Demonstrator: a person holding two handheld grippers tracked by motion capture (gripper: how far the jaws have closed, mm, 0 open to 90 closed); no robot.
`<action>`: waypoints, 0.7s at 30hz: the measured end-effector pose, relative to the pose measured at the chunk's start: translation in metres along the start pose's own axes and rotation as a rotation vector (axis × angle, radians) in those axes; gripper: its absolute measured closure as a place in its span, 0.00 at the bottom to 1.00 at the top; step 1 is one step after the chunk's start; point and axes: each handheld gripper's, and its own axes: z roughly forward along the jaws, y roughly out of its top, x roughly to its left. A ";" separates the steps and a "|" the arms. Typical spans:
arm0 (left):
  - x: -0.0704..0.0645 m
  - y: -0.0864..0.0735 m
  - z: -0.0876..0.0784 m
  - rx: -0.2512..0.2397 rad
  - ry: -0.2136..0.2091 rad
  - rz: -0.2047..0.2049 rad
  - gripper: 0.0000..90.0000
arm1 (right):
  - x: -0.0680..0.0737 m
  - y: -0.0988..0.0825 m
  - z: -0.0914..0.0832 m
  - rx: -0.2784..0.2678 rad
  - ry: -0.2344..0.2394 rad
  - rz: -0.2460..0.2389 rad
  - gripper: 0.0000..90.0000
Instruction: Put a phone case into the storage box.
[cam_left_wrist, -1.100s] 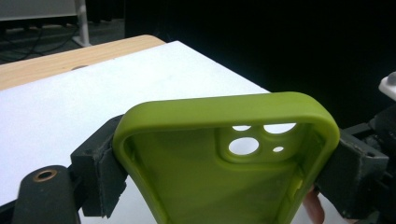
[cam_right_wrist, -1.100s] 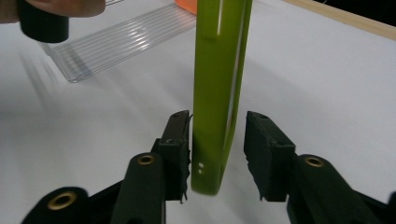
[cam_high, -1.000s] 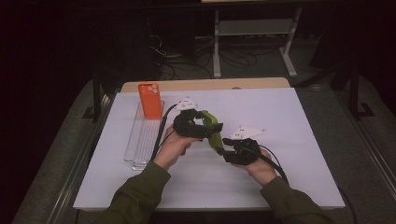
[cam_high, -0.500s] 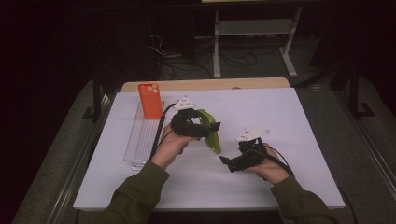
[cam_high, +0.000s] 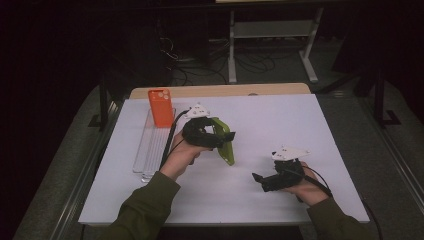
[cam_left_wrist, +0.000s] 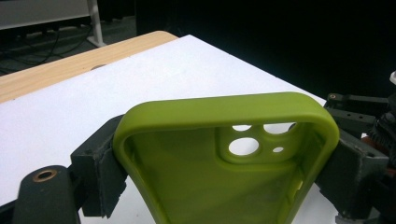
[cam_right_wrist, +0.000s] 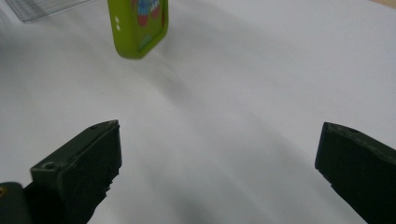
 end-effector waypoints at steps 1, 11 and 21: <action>0.001 0.000 -0.001 0.001 0.001 0.004 0.16 | 0.000 -0.003 -0.001 0.000 -0.001 0.003 0.00; 0.000 0.008 -0.006 -0.006 0.024 0.018 0.16 | -0.006 -0.018 -0.007 0.010 -0.008 0.023 0.00; 0.011 0.024 -0.015 -0.007 0.072 0.042 0.16 | -0.006 -0.016 -0.008 -0.004 -0.005 0.024 0.00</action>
